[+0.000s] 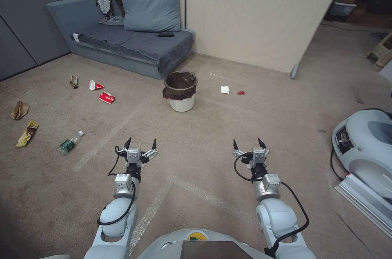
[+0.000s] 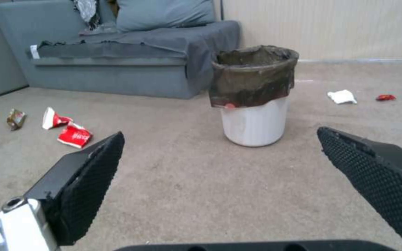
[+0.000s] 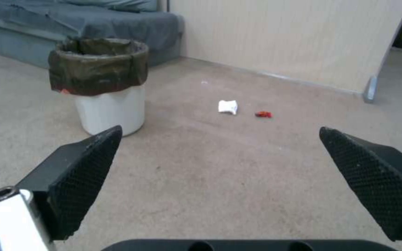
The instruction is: Pick up the trash bin, then pick up the garbage from the floor and place it into the trash bin.
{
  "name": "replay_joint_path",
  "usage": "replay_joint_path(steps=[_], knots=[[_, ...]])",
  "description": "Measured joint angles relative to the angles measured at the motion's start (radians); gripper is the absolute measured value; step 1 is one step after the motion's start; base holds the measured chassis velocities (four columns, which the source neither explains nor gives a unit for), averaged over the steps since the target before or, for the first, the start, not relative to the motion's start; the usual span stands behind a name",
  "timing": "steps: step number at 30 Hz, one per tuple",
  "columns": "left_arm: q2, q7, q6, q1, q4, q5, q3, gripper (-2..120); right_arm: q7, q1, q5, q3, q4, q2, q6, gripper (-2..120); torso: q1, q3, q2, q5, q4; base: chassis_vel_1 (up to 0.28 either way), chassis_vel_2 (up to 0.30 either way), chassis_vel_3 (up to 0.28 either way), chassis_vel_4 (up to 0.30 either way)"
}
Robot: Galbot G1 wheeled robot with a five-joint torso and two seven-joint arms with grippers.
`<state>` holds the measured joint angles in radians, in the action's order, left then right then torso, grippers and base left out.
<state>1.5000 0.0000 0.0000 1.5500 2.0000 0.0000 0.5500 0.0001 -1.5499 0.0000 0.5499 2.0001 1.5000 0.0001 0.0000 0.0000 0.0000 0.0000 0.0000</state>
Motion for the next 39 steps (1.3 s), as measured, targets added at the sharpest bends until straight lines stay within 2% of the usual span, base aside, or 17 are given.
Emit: replay_joint_path(steps=[11, 14, 15, 17, 19, 20, 23, 39], knots=[[0.0, -0.001, 0.0, 0.0, 0.0, 0.0, 0.0, 100, 0.001, 0.0, -0.003, 0.001, 0.002, 0.002, 0.001, 100, 0.0, 0.0, 0.0, 0.0, 0.0, 0.0, 0.0, 0.0, 0.0], [0.0, -0.025, 0.019, 0.002, 0.025, 0.011, 0.002, 100, 0.01, -0.005, -0.036, 0.011, 0.031, 0.022, 0.021, 100, 0.0, 0.0, 0.0, -0.0002, 0.0003, 0.0, 0.0, 0.0, 0.0], [0.0, -0.043, 0.034, 0.004, 0.045, 0.021, 0.005, 100, 0.02, -0.009, -0.068, 0.021, 0.064, 0.044, 0.043, 100, 0.0, 0.0, 0.0, 0.0, 0.0002, 0.0, 0.0, 0.0, 0.0], [-0.002, -0.135, 0.107, 0.011, 0.144, 0.066, 0.018, 100, 0.047, -0.017, -0.148, 0.049, 0.151, 0.1, 0.112, 100, 0.0, 0.0, 0.0, -0.0011, -0.0003, 0.0, 0.0, 0.0, 0.0], [-0.002, -0.142, 0.114, 0.011, 0.152, 0.07, 0.018, 100, 0.047, -0.017, -0.149, 0.05, 0.151, 0.101, 0.114, 100, 0.0, 0.0, 0.0, -0.0011, -0.0003, 0.0, 0.0, 0.0, 0.0], [-0.003, -0.221, 0.175, 0.018, 0.238, 0.109, 0.031, 100, 0.047, -0.018, -0.156, 0.051, 0.152, 0.11, 0.141, 100, 0.0, 0.0, 0.0, 0.0007, -0.0001, 0.0, 0.0, 0.0, 0.0], [-0.004, -0.248, 0.2, 0.021, 0.257, 0.116, 0.025, 100, 0.045, -0.017, -0.156, 0.051, 0.14, 0.111, 0.162, 100, 0.0, 0.0, 0.0, 0.0001, 0.0003, 0.0, 0.0, 0.0, 0.0], [-0.002, -0.262, 0.201, 0.022, 0.246, 0.114, 0.022, 100, 0.011, -0.013, -0.139, 0.055, 0.113, 0.109, 0.205, 100, 0.0, 0.0, 0.0, -0.0001, 0.0, 0.0, 0.0, 0.0, 0.0]])
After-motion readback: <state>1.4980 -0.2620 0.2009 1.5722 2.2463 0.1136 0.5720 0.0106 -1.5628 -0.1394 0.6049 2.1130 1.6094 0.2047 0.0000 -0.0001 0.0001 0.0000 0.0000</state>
